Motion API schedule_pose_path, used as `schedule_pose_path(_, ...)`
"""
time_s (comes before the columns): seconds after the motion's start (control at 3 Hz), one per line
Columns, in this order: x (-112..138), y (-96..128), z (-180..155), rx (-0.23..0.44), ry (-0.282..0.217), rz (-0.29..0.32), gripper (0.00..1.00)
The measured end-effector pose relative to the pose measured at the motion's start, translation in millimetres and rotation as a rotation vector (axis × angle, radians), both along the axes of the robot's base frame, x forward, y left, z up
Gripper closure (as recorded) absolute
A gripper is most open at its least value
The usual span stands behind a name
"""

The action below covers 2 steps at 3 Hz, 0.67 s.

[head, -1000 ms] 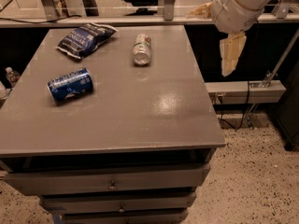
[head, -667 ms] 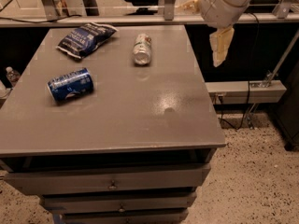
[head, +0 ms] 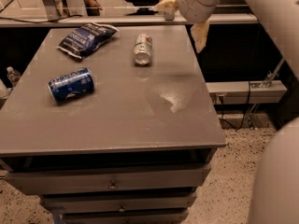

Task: Place 7up can upright

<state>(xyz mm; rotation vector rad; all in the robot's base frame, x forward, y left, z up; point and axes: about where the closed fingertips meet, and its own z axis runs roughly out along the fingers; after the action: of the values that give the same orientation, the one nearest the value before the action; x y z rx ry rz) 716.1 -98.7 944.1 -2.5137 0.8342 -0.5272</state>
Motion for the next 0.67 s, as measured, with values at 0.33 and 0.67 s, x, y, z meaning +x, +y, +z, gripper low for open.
schedule_pose_path(0.33, 29, 23, -16, -0.044, -0.004, 0.099, 0.00)
schedule_pose_path(0.67, 53, 40, -35, -0.109, 0.008, 0.173, 0.00)
